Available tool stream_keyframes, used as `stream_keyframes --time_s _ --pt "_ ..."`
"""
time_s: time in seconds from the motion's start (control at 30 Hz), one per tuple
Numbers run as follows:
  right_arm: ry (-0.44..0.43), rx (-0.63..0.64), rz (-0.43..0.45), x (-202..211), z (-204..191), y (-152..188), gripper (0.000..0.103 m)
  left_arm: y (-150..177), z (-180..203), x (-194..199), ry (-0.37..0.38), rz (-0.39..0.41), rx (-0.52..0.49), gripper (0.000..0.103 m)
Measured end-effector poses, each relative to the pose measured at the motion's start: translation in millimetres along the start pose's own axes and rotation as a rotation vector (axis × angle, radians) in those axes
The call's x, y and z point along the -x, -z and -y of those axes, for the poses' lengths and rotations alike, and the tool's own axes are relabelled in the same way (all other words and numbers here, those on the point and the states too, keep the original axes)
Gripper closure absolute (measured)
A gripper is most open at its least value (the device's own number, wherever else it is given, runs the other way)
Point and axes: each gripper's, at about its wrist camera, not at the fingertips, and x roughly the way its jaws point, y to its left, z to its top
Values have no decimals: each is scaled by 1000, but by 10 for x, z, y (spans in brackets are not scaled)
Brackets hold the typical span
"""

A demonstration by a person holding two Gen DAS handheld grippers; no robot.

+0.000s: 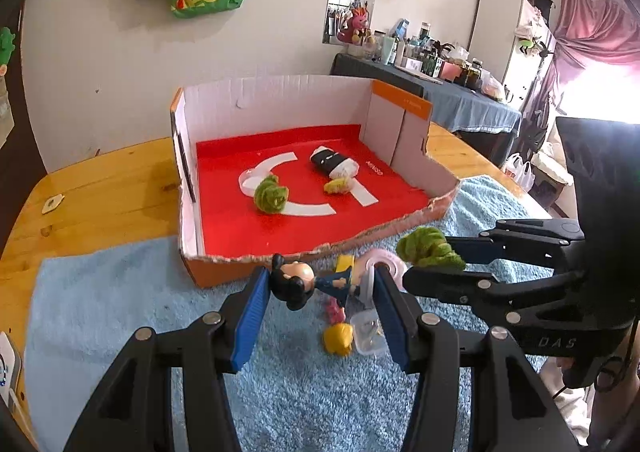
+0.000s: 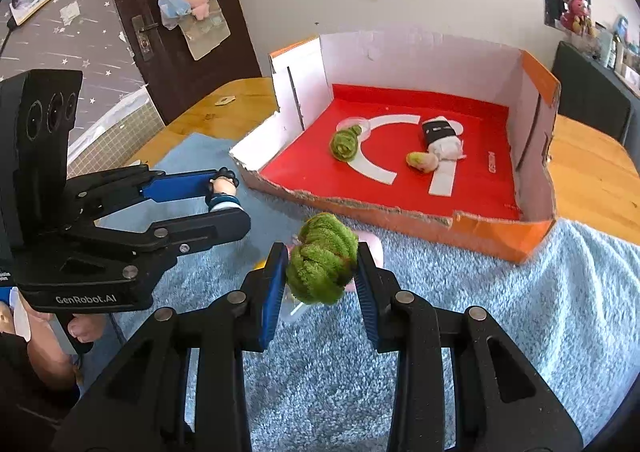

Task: Organize objects
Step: 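Carry the pom-pom and the figurine up and over the box wall with both tools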

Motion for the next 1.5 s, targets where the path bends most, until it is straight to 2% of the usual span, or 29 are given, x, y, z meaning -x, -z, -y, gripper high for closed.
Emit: stream_keyframes --time_s 0.4,0.9,1.2,1.5 --pt "8 32 29 14 -22 -237 71 -225 -45 -52 3 19 27 48" --pt "52 40 48 -31 129 -484 71 -457 -109 -214 -36 29 22 48" --pt "87 32 28 -153 298 -571 71 -525 -186 -381 -62 -1 27 48" --pt "102 13 -29 -355 456 -567 71 -521 -245 -562 -71 -49 33 48"
